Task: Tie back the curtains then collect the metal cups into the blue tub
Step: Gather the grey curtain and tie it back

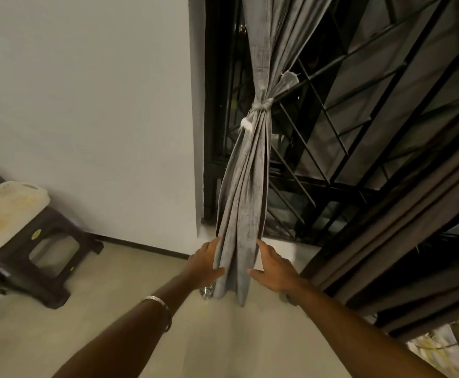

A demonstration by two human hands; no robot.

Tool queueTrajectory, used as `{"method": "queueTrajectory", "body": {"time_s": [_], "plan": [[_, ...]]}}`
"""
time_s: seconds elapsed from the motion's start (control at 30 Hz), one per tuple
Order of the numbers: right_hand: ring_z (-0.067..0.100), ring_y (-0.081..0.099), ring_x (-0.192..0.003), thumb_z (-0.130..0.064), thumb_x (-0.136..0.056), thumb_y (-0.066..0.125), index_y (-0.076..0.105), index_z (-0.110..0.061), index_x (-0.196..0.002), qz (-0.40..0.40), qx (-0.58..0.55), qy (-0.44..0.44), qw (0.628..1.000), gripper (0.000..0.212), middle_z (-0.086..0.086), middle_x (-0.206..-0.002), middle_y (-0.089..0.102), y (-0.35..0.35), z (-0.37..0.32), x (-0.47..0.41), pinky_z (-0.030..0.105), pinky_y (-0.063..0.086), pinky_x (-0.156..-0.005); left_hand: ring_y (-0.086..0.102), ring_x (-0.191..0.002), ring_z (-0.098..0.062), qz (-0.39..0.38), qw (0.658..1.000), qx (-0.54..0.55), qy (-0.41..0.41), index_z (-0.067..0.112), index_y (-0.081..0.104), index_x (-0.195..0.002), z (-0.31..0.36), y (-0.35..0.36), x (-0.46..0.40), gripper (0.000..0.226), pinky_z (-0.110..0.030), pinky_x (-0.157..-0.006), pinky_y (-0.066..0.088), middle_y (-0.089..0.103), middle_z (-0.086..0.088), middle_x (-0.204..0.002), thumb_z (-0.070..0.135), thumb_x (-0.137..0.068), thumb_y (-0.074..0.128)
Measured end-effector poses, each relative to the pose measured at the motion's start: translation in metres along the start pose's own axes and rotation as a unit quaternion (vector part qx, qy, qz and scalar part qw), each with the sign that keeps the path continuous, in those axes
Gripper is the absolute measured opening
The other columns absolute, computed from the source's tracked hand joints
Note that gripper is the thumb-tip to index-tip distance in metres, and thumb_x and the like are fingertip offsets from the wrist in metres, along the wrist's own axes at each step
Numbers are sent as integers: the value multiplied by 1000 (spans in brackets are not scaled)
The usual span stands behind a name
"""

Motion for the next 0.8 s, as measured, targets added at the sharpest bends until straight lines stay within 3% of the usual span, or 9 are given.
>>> {"method": "queueTrajectory", "body": {"time_s": [0.27, 0.5, 0.8], "plan": [[23, 50, -130, -55, -84, 60, 14, -29, -150, -21, 12, -27, 999, 85, 5, -153, 37, 36, 9, 46, 48, 46, -102, 37, -140, -30, -5, 995, -66, -70, 16, 17, -155, -32, 34, 53, 91, -42, -112, 36, 31, -10, -156, 39, -84, 70], [29, 31, -143, -50, -90, 57, 7, -19, -156, -43, 86, -43, 994, 88, 9, -161, 21, 82, 8, 85, 50, 31, -112, 32, -142, -30, 1, 990, -113, -79, 18, 15, -155, -53, 66, 113, 91, -44, -114, 33, 25, -9, -158, 43, -85, 68], [29, 32, -142, -50, -89, 58, 12, -17, -153, -76, 154, -138, 976, 86, 10, -158, 25, 149, -56, 94, 48, 34, -110, 16, -149, -28, 37, 981, -113, -153, 19, 12, -155, -128, 75, 193, 89, -44, -119, 22, 17, -10, -161, 47, -88, 63]]}}
Point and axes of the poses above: each hand's wrist, its own x-axis away from the middle knuckle, its own y-axis out of the palm, z = x × y, the point moved 6 cm from there along -x, towards the middle knuckle
